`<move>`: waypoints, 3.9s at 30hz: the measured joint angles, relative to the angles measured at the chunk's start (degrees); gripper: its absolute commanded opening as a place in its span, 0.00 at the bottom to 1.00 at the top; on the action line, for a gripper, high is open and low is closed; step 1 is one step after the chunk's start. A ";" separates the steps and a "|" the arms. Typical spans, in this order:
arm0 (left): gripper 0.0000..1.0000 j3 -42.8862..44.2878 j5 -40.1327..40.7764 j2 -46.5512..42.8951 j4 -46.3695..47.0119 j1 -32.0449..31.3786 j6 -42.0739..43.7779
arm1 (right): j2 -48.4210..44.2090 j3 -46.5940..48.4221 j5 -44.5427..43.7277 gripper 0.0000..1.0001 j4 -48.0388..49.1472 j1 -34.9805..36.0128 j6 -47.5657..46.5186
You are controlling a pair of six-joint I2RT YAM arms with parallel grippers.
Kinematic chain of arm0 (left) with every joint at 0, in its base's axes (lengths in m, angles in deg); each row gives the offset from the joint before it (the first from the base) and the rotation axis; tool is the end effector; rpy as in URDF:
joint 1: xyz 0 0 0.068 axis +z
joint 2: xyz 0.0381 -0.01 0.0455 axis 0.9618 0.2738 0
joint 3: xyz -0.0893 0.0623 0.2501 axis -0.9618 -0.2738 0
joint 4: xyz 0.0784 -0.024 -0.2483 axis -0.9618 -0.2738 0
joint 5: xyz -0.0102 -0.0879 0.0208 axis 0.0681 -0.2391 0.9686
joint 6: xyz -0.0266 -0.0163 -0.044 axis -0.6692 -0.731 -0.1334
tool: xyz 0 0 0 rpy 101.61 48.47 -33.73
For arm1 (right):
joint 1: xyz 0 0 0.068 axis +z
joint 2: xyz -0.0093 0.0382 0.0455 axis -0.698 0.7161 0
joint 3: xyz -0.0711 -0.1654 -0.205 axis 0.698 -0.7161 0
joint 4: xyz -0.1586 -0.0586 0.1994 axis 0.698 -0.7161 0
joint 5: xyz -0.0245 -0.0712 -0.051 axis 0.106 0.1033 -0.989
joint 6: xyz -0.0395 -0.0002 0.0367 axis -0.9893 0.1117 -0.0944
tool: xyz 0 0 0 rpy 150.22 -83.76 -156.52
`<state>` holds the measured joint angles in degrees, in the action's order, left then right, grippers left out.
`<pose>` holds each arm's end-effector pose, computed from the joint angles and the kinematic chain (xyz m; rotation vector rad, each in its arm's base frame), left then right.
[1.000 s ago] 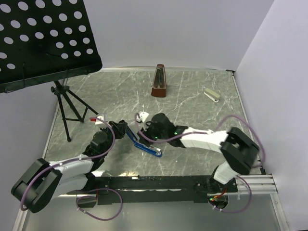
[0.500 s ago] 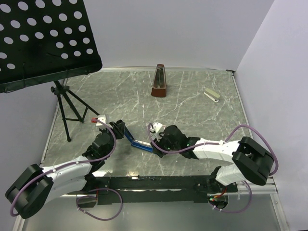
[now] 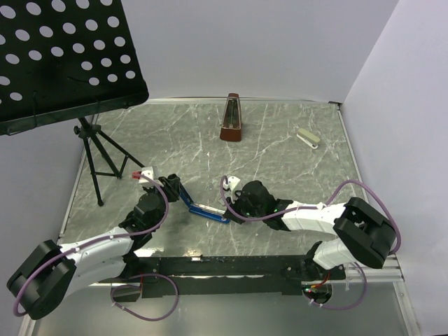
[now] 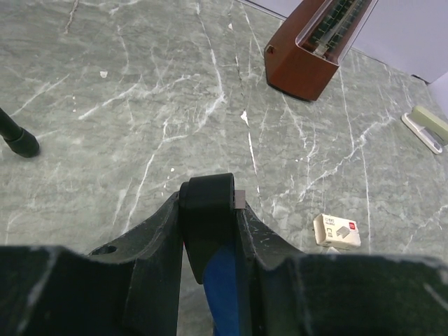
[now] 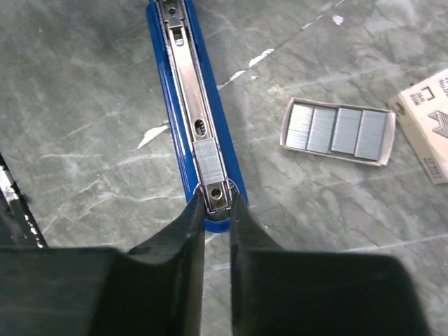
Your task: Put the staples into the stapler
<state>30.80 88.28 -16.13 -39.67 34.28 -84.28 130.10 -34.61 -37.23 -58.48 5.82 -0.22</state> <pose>0.1538 -0.1046 0.1802 -0.2742 1.6780 -0.4765 0.1615 0.2056 0.1593 -1.0243 2.0205 0.7652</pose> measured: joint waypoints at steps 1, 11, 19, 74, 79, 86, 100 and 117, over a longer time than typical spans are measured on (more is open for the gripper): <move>0.09 0.11 -0.09 0.00 -0.09 -0.04 0.26 | 0.09 -0.02 0.37 0.01 0.22 0.00 -0.17; 0.29 5.42 -0.61 2.89 -3.87 -4.09 7.17 | 0.17 -0.63 1.95 0.00 1.64 -0.15 -1.42; 0.41 12.76 2.69 8.59 -9.57 -13.27 13.22 | 0.17 -0.63 1.60 0.00 1.62 -0.09 -1.40; 0.99 15.87 3.28 -6.69 -34.82 -29.16 0.13 | -2.49 -0.66 -6.27 0.44 -2.86 3.41 -6.08; 0.99 15.43 -1.84 -15.93 -39.15 -17.70 -2.27 | -7.50 1.60 -7.26 0.45 -10.34 3.43 -5.66; 0.99 17.16 -13.99 -19.80 -45.86 -1.38 -3.91 | -9.44 11.23 -8.66 0.43 -21.53 3.52 -4.35; 0.99 27.87 -12.74 -28.11 -52.37 3.65 7.67 | 3.96 21.11 -9.16 0.40 -32.09 5.79 -2.69; 0.99 26.14 -5.84 -34.49 -52.65 5.27 13.90 | 10.60 26.32 -12.13 0.42 -32.50 7.96 0.13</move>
<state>56.94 82.45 -50.63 -92.33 39.54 -70.37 140.70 -8.29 -49.36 -90.98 13.77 -0.09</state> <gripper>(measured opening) 0.995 0.369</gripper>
